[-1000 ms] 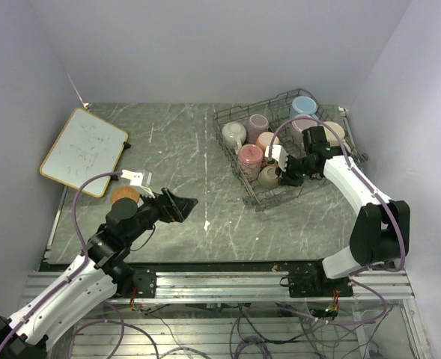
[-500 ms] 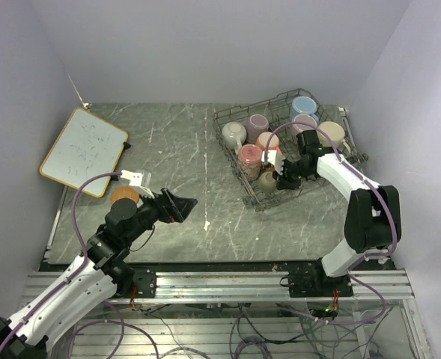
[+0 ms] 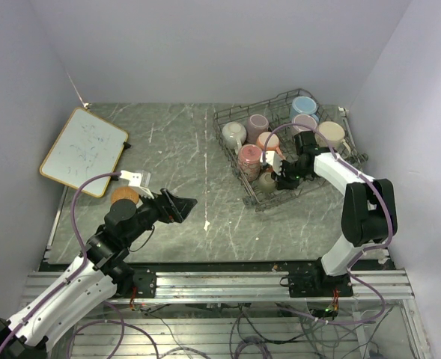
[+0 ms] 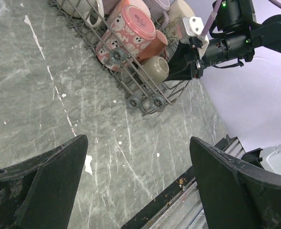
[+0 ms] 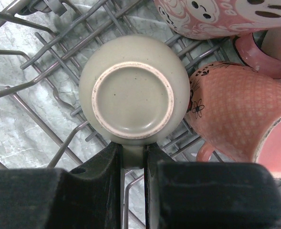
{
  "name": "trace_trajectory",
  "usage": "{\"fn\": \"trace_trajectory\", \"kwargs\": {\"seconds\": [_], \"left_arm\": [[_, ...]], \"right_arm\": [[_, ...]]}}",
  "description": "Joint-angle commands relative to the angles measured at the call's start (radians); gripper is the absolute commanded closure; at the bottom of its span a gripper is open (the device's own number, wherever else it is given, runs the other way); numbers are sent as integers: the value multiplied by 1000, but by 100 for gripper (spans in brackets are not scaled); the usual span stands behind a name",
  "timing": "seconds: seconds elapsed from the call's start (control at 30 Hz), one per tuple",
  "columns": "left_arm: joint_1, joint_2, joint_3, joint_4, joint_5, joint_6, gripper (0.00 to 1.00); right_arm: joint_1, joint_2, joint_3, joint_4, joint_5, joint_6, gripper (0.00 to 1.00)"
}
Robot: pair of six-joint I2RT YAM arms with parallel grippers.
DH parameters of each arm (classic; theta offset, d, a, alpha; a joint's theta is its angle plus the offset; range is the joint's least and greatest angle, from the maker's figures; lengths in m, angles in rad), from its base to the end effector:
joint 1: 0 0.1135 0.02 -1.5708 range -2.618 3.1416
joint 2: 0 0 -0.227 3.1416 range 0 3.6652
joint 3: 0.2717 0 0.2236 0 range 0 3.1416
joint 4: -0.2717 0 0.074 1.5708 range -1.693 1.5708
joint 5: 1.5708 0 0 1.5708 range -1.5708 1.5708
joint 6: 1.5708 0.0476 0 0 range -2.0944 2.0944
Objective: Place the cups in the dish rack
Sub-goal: Turn the cup upside down in the dish rack.
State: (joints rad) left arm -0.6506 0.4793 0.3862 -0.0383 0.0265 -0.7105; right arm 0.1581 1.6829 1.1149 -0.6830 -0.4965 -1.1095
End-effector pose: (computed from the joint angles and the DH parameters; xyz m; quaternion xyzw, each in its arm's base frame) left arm 0.1259 -0.0974 0.2420 -0.0138 0.7519 -0.4225 0.5060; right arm 0.2884 0.0689 0.1638 -0.5983 0.7480 0.1450 0.2483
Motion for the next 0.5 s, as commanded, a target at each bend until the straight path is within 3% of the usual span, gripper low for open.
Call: {"fn": "trace_trajectory", "kwargs": {"seconds": [0.0,0.47], "left_arm": [[3,-17,31,-9,-18,7,2],[3,-24,31,-12,-17,3,3]], "right_arm": [[-2,9,17,32,-8,-10,99],[10,31,18,47,-4,4,97]]}}
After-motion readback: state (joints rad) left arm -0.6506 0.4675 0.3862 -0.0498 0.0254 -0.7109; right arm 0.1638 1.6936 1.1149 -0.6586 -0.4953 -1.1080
